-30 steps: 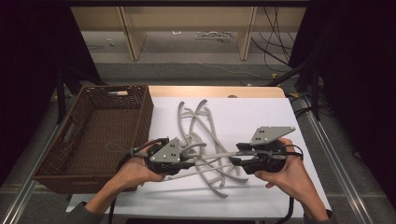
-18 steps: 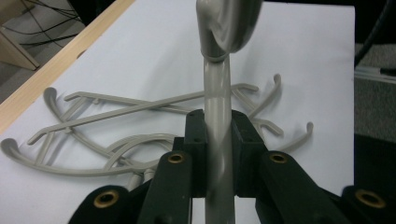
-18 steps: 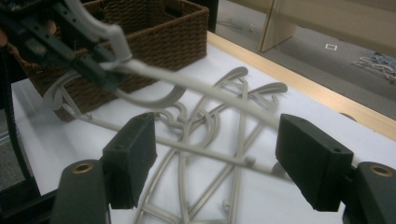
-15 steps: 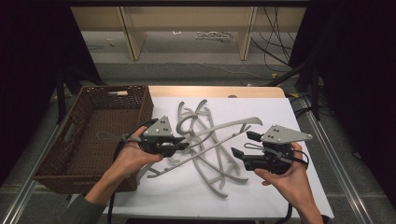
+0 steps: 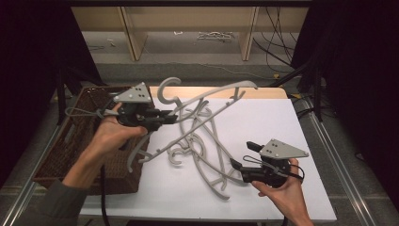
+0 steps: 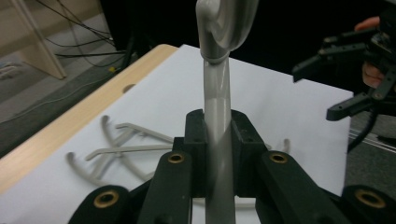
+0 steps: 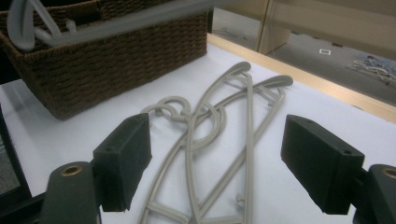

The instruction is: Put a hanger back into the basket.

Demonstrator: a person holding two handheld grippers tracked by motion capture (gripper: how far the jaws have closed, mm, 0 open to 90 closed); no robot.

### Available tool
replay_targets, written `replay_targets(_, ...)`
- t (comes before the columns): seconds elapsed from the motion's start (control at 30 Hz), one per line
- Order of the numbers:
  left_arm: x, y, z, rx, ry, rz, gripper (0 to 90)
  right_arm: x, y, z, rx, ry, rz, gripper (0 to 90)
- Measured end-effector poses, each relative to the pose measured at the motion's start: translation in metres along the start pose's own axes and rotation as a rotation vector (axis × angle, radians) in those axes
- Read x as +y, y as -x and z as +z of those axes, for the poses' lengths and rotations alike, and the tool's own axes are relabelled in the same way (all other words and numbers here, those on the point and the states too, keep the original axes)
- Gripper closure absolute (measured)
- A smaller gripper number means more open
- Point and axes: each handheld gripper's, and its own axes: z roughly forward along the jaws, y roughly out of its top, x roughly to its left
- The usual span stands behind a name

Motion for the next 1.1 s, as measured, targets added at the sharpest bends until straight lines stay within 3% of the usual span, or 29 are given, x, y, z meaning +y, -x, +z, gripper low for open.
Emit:
replay_targets(0.07, 0.001, -0.012, -0.012, 0.031, -0.004, 0.026, 79.5, -0.005, 0.001, 0.001, 0.004, -0.029, 0.005, 25.1)
replay_targets(0.1, -0.001, -0.013, -0.016, 0.034, 0.001, -0.001, 79.5, -0.005, 0.001, 0.001, 0.004, -0.029, 0.005, 25.1)
replay_targets(0.13, -0.004, -0.022, -0.026, 0.070, -0.004, -0.011, 79.5, -0.008, 0.001, 0.002, -0.003, -0.009, 0.016, 24.8)
replay_targets(0.17, -0.004, -0.022, -0.026, 0.070, -0.004, -0.011, 79.5, -0.008, 0.001, 0.002, -0.003, -0.009, 0.016, 24.8)
replay_targets(0.2, -0.006, -0.029, -0.032, 0.082, -0.001, 0.015, 79.5, -0.009, 0.002, 0.002, 0.000, -0.016, 0.019, 24.6)
replay_targets(0.27, -0.015, -0.039, -0.043, 0.116, -0.001, -0.043, 79.5, -0.013, 0.003, 0.003, -0.006, -0.017, 0.031, 24.0)
replay_targets(0.3, -0.015, -0.039, -0.043, 0.116, -0.001, -0.043, 79.5, -0.014, 0.004, 0.005, -0.001, -0.012, 0.030, 24.0)
replay_targets(0.33, -0.023, -0.050, -0.049, 0.125, 0.001, -0.058, 79.5, -0.015, 0.004, 0.004, -0.007, -0.034, 0.033, 24.0)
replay_targets(0.4, -0.027, -0.057, -0.052, 0.137, 0.002, -0.049, 79.5, -0.016, 0.004, 0.005, -0.005, -0.035, 0.033, 24.0)
replay_targets(0.43, -0.032, -0.058, -0.055, 0.148, -0.005, -0.091, 79.5, -0.018, 0.005, 0.005, -0.005, -0.040, 0.038, 24.0)
replay_targets(0.5, -0.038, -0.065, -0.060, 0.158, -0.002, -0.102, 79.5, -0.020, 0.005, 0.006, -0.002, -0.044, 0.043, 24.0)
replay_targets(0.53, -0.046, -0.066, -0.065, 0.189, 0.010, -0.158, 79.5, -0.021, 0.006, 0.007, -0.004, -0.043, 0.048, 24.5)
replay_targets(0.77, -0.067, -0.081, -0.083, 0.246, 0.007, -0.157, 79.5, -0.024, 0.008, 0.009, -0.008, -0.034, 0.056, 24.2)
replay_targets(0.87, -0.080, -0.090, -0.094, 0.279, -0.004, -0.148, 79.5, -0.027, 0.007, 0.010, -0.012, -0.065, 0.055, 23.7)
replay_targets(1.03, -0.096, -0.095, -0.106, 0.304, -0.013, -0.133, 79.5, -0.029, 0.006, 0.011, -0.007, -0.083, 0.060, 22.7)
replay_targets(1.1, -0.107, -0.098, -0.112, 0.316, -0.022, -0.129, 79.5, -0.030, 0.006, 0.013, -0.009, -0.065, 0.056, 21.7)
